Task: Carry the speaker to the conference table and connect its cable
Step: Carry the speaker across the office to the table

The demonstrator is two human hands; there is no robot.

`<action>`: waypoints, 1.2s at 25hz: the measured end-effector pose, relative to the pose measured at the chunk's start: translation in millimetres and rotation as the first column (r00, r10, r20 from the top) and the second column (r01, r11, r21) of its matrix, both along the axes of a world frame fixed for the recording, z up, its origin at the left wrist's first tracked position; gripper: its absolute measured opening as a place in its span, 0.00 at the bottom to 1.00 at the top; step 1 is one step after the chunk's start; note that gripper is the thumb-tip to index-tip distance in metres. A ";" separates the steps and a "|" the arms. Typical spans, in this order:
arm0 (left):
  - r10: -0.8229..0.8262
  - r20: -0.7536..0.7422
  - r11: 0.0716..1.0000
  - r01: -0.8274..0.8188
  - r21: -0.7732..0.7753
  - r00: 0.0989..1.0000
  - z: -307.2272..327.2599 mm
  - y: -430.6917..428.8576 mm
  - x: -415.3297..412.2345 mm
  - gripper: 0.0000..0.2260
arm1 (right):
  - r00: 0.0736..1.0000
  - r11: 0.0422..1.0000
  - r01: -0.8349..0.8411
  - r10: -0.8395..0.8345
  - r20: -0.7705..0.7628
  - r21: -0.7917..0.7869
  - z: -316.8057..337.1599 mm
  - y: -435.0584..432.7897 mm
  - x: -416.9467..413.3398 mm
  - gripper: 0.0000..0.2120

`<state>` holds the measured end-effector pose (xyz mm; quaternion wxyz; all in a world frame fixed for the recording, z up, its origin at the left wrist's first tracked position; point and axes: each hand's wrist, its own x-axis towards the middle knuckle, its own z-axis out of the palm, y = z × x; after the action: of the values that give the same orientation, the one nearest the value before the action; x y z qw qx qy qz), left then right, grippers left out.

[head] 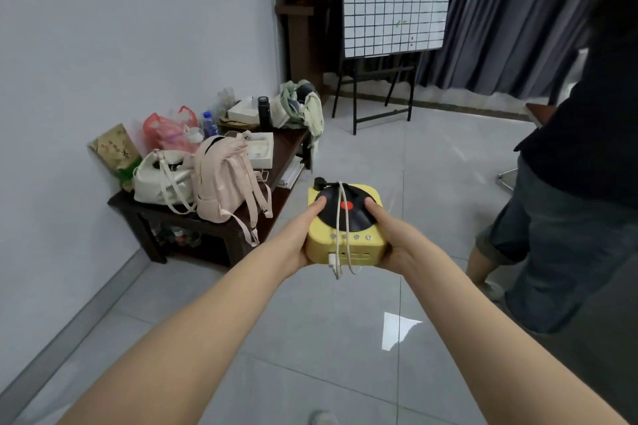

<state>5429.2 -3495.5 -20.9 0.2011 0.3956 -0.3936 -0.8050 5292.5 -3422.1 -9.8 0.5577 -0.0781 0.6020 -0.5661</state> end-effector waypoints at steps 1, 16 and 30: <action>-0.004 0.001 1.000 0.004 -0.004 1.000 -0.7 -16.2 -9.4 0.14 | 1.000 1.000 -0.001 0.001 -0.007 0.001 -1.7 -16.3 -9.2 0.17; -0.075 0.005 0.997 0.075 -0.020 0.997 6.8 -241.9 -189.0 0.15 | 0.997 0.997 0.079 -0.080 -0.024 -0.011 -13.3 -243.6 -192.8 0.23; -0.247 0.038 0.968 0.248 -0.024 0.968 1.0 -441.2 -344.1 0.19 | 0.969 0.969 0.247 -0.247 -0.002 0.014 -10.5 -413.7 -328.7 0.25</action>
<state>5085.2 -3936.7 -19.9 0.0979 0.3542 -0.4550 -0.8111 4963.7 -3835.8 -20.3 0.4836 0.0014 0.6110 -0.6268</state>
